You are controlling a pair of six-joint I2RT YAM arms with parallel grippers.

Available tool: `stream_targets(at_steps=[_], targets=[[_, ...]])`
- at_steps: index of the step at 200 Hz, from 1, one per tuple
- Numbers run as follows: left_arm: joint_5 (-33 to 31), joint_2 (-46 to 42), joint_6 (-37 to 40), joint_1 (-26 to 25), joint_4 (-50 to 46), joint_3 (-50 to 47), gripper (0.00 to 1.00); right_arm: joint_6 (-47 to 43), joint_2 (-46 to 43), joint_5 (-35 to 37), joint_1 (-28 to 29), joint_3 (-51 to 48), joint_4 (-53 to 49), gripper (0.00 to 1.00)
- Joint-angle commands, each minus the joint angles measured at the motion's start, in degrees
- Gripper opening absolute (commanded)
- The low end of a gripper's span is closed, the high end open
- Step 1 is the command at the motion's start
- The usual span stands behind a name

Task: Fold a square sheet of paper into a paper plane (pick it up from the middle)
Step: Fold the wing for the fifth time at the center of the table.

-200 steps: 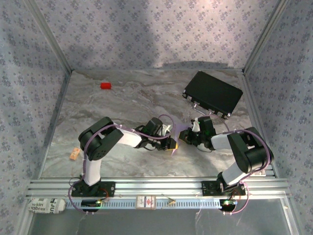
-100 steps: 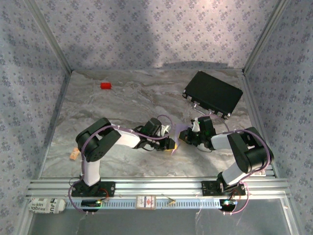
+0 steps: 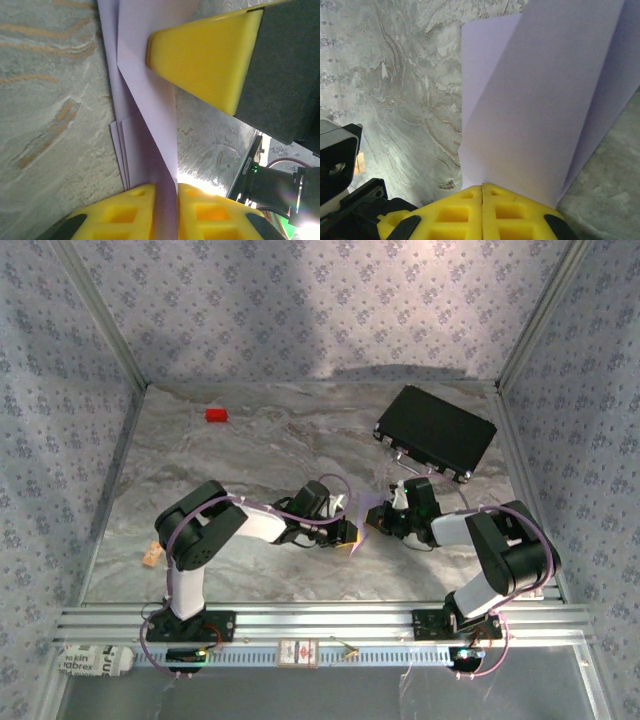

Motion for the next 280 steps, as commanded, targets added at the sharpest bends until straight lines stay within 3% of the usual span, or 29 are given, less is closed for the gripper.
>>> stream_targets(at_steps=[1,59,120,280], targets=[[-0.55,-1.66,-0.27,0.07,1.47,0.13,0.12,-1.75,1.10,4.95,0.42,-0.84,-5.57,0.07],[1.91,-1.21,-0.70,-0.02,2.43,-1.59,0.01,-1.99,1.20,5.40,0.32,-0.92,-5.84,0.07],[5.72,-0.12,-2.23,-0.08,5.83,-3.83,0.01,-2.28,1.44,6.08,0.35,-0.79,-6.55,0.07],[9.53,1.53,2.15,-2.48,-1.04,-2.62,0.00,-3.07,1.56,7.22,0.31,0.01,-8.66,0.07]])
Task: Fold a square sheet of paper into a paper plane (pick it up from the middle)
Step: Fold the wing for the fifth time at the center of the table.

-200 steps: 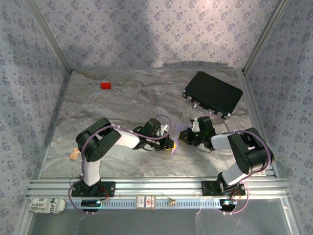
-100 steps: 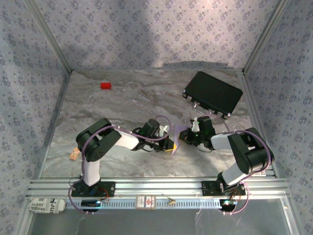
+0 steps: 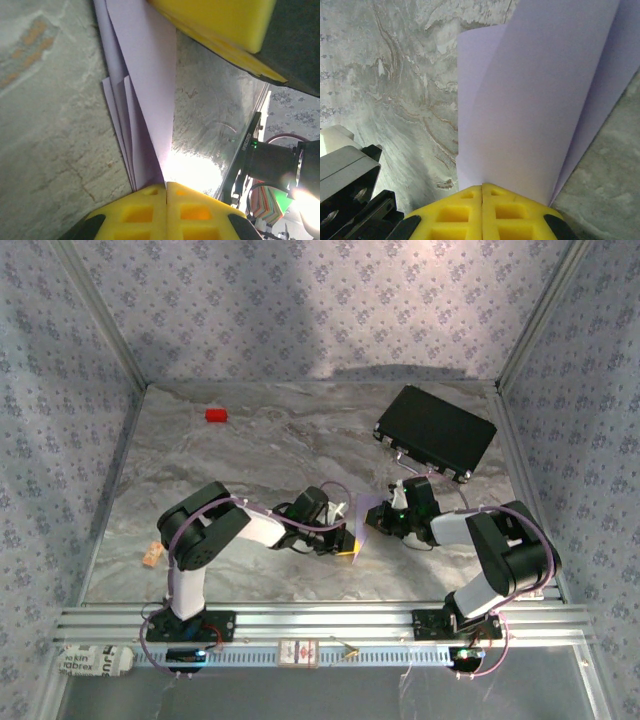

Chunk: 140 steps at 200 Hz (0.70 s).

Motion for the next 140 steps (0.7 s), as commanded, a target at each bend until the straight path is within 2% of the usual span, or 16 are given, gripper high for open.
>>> stream_targets(at_steps=[1,41,72,117,131,140], targets=[[4.95,0.89,1.55,-1.51,-3.36,-0.05,0.00,-1.64,1.76,6.60,0.16,-0.71,-6.73,0.07],[4.54,1.03,2.75,-1.94,-5.74,-0.08,0.00,-1.74,1.84,6.76,0.17,-0.81,-6.76,0.07],[2.45,0.44,3.91,-2.13,-8.18,-0.65,0.09,-1.67,1.75,6.76,0.18,-0.81,-6.82,0.07],[2.33,0.35,4.39,-2.46,-9.10,-0.92,0.05,-1.83,1.67,6.87,0.15,-0.85,-6.94,0.07],[1.81,0.19,4.78,-2.55,-9.85,-1.04,0.14,-1.82,1.70,6.91,0.11,-0.85,-7.00,0.07],[1.30,-0.12,4.98,-2.55,-10.25,-1.28,0.15,-1.82,1.69,6.93,0.18,-0.89,-6.99,0.07]])
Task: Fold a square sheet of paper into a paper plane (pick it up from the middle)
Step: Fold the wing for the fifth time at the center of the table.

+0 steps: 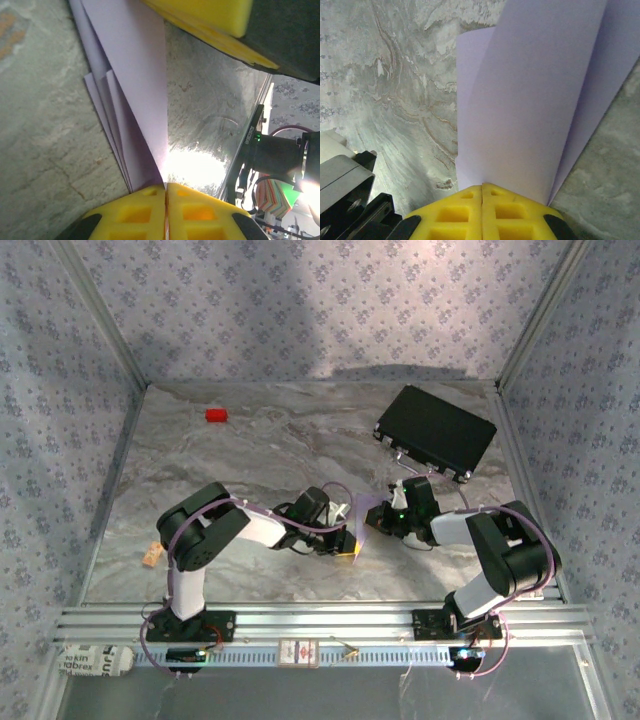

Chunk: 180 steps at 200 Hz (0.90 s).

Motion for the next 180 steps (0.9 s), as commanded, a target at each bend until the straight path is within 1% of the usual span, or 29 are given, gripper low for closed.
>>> stream_targets(at_steps=[1,15,32,47,74,91,112,125,140,166,173,180], targets=[[1.08,0.18,1.80,-2.13,-9.08,-1.49,0.15,-1.82,1.72,6.56,0.09,-0.96,-6.78,0.07],[0.37,-0.19,2.14,-2.21,-9.84,-1.53,0.14,-1.82,1.74,6.49,0.05,-0.96,-6.69,0.07],[0.44,-0.38,2.45,-2.22,-10.16,-1.53,0.04,-1.87,1.72,6.50,0.06,-1.03,-6.63,0.07],[0.48,-0.46,2.50,-2.22,-10.27,-1.62,0.00,-1.85,1.72,6.48,0.02,-1.04,-6.68,0.07],[0.33,-0.71,2.69,-2.31,-10.74,-2.09,0.00,-1.87,1.80,6.60,0.08,-1.08,-6.69,0.07],[0.44,-1.14,2.65,-2.39,-10.79,-2.43,0.07,-1.87,1.80,6.69,0.03,-1.18,-6.69,0.07],[0.23,-1.60,2.85,-2.40,-11.16,-2.85,0.09,-1.96,1.80,6.65,0.01,-1.13,-6.69,0.07],[0.18,-1.78,2.85,-2.48,-11.21,-3.15,0.08,-1.94,1.80,6.65,0.04,-1.12,-6.69,0.07],[0.53,-1.84,2.93,-2.57,-11.15,-3.33,0.00,-1.94,1.81,6.65,-0.02,-1.11,-6.69,0.07],[0.64,-1.96,2.92,-2.83,-11.15,-3.78,0.00,-1.96,1.85,6.69,0.00,-1.13,-6.68,0.07],[0.68,-1.96,2.94,-2.84,-11.22,-3.86,0.04,-1.95,1.80,6.74,-0.05,-1.09,-6.69,0.07],[0.64,-2.00,2.86,-2.94,-11.22,-3.95,0.05,-1.94,1.86,6.78,-0.04,-1.19,-6.69,0.07]])
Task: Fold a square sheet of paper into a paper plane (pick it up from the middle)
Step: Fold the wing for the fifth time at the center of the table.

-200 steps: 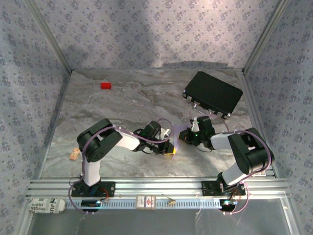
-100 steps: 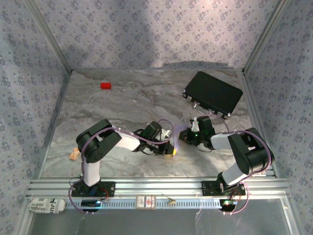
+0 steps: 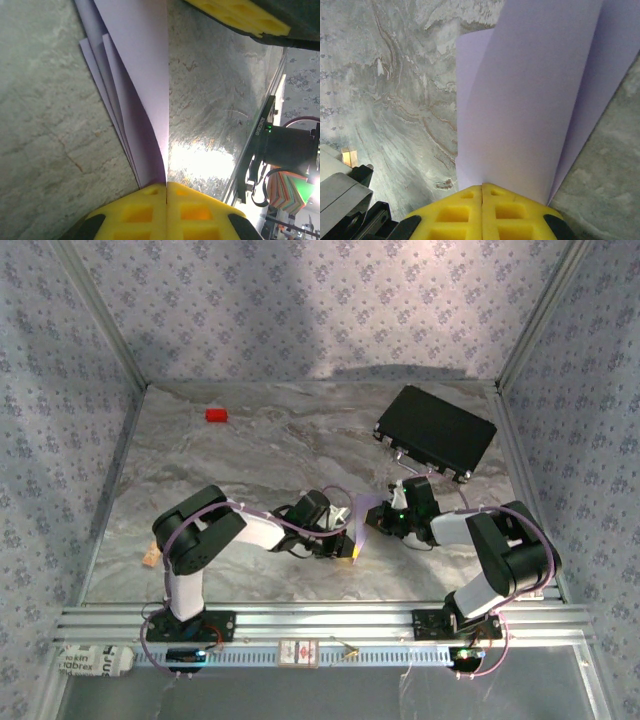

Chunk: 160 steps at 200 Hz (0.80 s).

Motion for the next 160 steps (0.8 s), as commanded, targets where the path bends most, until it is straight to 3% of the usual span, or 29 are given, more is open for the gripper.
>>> stream_targets(at_steps=[1,23,42,78,95,160], targets=[[2.64,-0.16,0.69,-1.73,-8.10,-2.96,0.05,-1.77,1.87,6.73,-0.04,-1.21,-6.63,0.07],[3.25,0.04,0.67,-1.81,-7.85,-3.01,0.09,-1.79,1.85,6.76,-0.02,-1.22,-6.67,0.07],[3.43,-0.18,0.83,-1.99,-7.87,-3.24,0.00,-1.71,1.80,6.73,-0.02,-1.28,-6.67,0.07],[3.35,-0.75,0.69,-2.16,-7.72,-4.00,0.00,-1.77,1.78,6.71,-0.05,-1.22,-6.76,0.07],[3.19,-1.44,0.58,-2.16,-7.75,-4.36,0.07,-1.76,1.79,6.71,-0.02,-1.30,-6.67,0.07],[3.91,-3.19,-0.32,-2.33,-5.58,-5.15,0.06,-1.56,1.80,6.71,-0.03,-1.42,-6.39,0.07]])
